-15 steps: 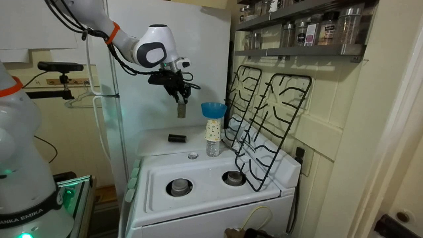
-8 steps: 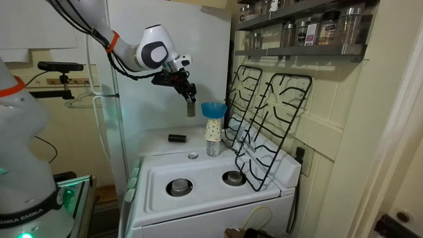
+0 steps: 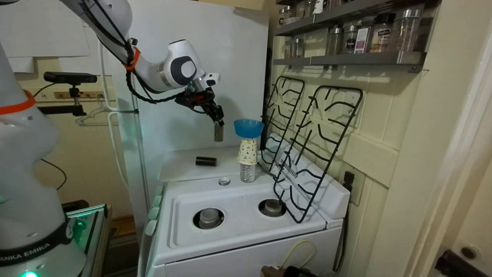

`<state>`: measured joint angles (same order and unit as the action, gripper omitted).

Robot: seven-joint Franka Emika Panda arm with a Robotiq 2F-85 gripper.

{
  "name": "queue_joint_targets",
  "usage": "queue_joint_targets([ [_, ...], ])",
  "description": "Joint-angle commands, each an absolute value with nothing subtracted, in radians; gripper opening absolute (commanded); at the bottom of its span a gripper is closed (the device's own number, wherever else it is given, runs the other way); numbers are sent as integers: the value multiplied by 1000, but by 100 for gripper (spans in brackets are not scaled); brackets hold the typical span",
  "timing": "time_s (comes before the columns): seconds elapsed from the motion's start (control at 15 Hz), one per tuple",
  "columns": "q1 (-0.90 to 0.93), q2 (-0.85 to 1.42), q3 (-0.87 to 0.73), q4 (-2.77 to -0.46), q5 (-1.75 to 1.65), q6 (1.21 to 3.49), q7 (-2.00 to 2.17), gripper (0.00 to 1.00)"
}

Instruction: Move the glass jar to the left.

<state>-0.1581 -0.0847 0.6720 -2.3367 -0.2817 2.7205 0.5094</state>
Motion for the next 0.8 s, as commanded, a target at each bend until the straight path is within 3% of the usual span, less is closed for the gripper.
queue_joint_targets([
  [0.0,-163,-66,677,-2330,-319,2721,547,22],
  [0.07,-164,-51,677,-2327,-329,2721,558,47],
  [0.33,-164,-51,674,-2327,-328,2721,554,47],
  [0.4,-164,-52,674,-2327,-328,2721,554,22],
  [0.73,-208,-31,683,-2346,-539,2908,914,22],
])
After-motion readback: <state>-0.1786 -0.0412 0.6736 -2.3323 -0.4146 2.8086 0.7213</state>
